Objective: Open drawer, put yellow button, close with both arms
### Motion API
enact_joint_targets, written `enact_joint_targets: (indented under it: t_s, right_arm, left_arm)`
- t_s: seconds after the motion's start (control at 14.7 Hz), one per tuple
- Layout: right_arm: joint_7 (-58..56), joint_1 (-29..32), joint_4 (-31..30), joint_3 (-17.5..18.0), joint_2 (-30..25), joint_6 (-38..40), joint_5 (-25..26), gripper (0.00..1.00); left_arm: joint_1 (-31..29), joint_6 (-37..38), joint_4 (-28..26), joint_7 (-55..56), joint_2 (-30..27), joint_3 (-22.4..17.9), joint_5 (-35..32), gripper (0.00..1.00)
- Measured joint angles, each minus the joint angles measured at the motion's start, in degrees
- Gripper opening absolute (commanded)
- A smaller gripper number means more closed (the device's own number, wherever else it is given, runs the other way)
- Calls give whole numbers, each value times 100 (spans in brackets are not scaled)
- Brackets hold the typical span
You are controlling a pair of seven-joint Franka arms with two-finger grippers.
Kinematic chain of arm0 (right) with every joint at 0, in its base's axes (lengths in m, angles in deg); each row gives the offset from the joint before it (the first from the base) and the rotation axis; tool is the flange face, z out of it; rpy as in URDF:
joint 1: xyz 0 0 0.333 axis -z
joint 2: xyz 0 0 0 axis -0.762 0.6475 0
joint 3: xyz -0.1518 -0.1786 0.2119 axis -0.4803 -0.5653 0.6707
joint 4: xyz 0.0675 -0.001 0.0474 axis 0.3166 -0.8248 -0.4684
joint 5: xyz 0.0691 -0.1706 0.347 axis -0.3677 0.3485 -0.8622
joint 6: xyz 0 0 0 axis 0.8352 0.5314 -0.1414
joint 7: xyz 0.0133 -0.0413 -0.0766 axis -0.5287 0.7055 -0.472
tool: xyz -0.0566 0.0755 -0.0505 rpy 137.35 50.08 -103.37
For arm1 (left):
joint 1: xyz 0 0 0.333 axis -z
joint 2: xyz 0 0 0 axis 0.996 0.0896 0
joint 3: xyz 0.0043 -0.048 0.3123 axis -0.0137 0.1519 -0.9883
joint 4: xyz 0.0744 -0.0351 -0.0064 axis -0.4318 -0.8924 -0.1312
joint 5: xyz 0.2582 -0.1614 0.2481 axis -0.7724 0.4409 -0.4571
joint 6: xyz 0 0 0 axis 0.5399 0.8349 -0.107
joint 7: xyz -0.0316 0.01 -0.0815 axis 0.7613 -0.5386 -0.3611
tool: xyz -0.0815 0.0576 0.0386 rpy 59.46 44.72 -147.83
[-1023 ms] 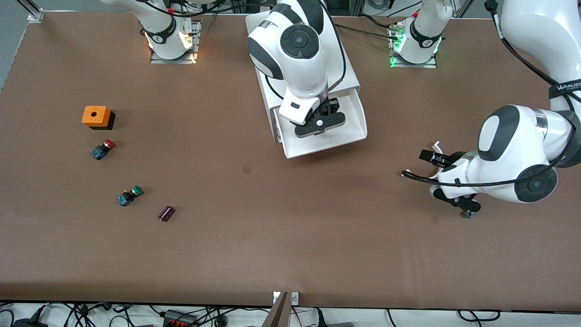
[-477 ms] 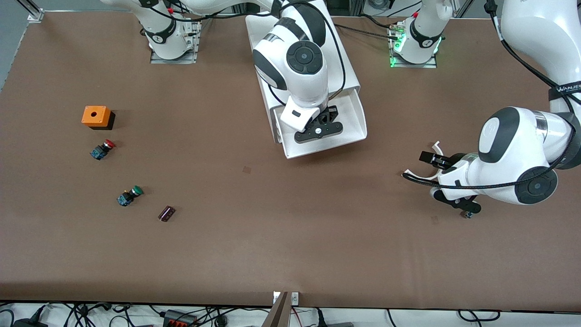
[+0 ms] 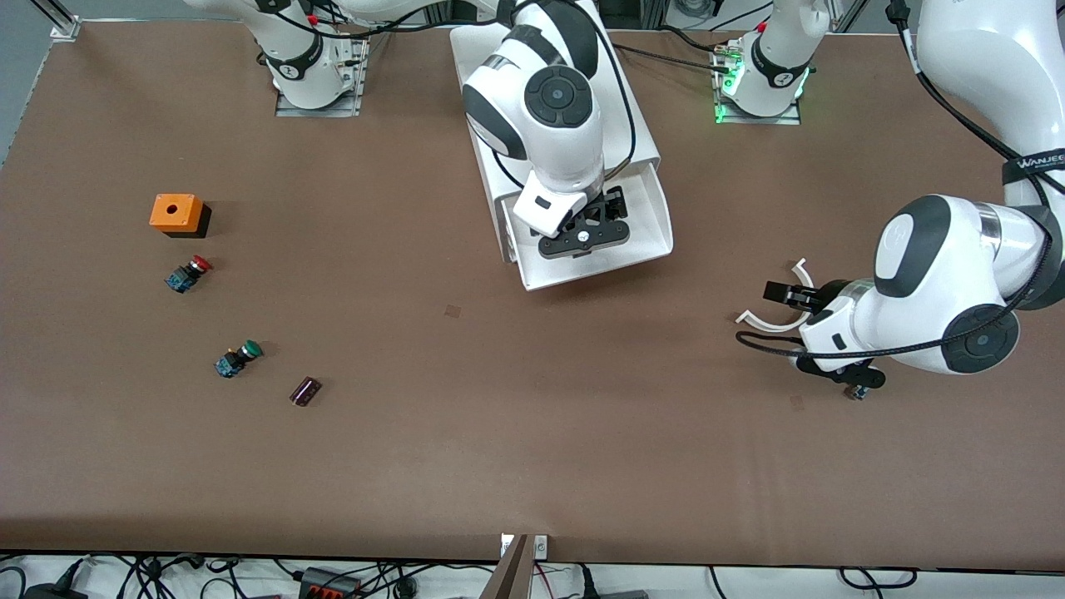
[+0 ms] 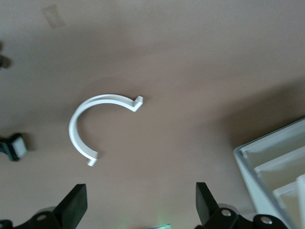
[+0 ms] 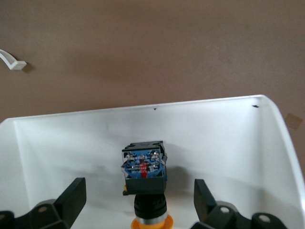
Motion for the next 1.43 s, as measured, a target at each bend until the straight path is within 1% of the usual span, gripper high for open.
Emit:
enact_joint_targets:
  t_s: [0.14,0.2,0.34,0.48,0.61,0.82,1.02,1.16,1.43]
  right_arm:
    - [10,113,103,-134,-182,217,10,100]
    - [-2,271,126,-192,-297,358,14,100]
    - [-308,769,128,-242,-462,564,74,100]
    - [-786,1301,128,-246,-546,770,285,100]
    - [-1377,1785,131,-247,-616,934,485,100]
    - [-2324,2467,132,-254,-748,1040,521,100]
    - [-2614,3097,132,-254,-882,1478,521,100]
    - [-2788,3425,132,-248,-965,1722,520,100]
    - [-2976,3754,132,-243,-1110,1815,521,100]
  left_arm:
    - [47,-255,-3,514,4,26,172,100]
    - [77,-355,-16,707,11,36,230,100]
    - [199,-517,-29,1160,27,48,400,100]
    - [414,-704,-29,1716,27,64,581,100]
    - [710,-1064,-68,2145,29,71,600,100]
    - [1155,-1823,-300,2533,36,79,602,100]
    - [1508,-2316,-586,2923,39,79,601,100]
    - [1698,-2531,-812,3100,39,82,601,100]
    - [1969,-2611,-1036,3423,-5,84,601,100]
